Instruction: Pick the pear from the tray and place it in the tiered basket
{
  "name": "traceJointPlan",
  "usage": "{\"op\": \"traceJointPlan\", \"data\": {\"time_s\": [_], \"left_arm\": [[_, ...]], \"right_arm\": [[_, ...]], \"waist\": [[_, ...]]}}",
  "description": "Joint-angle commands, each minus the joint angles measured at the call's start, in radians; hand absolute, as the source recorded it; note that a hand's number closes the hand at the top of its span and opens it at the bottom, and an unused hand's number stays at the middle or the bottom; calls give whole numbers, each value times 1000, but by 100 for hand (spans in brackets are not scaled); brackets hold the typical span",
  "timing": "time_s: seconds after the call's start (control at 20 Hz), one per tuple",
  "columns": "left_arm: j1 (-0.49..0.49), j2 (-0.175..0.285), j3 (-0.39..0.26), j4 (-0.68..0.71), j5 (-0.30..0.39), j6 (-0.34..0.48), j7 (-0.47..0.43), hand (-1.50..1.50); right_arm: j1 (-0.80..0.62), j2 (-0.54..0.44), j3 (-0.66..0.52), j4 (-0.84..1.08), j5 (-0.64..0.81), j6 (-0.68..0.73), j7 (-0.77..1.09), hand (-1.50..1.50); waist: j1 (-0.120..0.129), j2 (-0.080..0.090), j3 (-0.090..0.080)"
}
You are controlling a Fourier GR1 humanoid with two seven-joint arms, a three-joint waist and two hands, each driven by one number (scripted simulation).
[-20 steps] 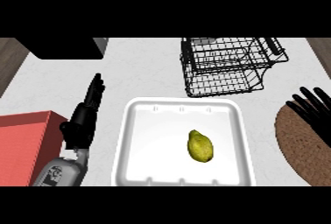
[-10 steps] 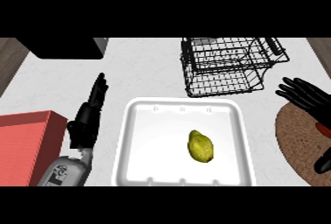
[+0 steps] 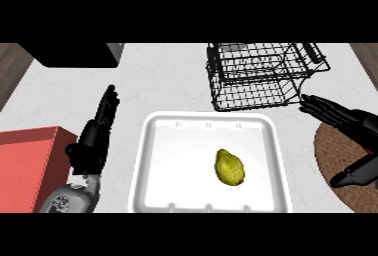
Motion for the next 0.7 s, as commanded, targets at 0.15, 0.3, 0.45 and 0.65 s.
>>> {"op": "traceJointPlan", "data": {"time_s": [0.15,0.3,0.45,0.65], "left_arm": [[-6,-15,28,53,2,-24,-43,0],[45,19,30,-42,2,-46,-9,0],[15,-19,15,-41,-48,2,48,0],[-10,-11,58,20,-19,-48,14,0]], "right_arm": [[9,-23,101,21,152,94,-192,-150],[58,-76,108,-6,181,90,-253,-150],[68,-33,181,-46,238,-2,-238,-150],[84,-60,234,3,363,-105,-385,-150]], "waist": [[-3,2,0],[-3,-1,0],[-7,-2,-1],[-8,0,-1]]}}
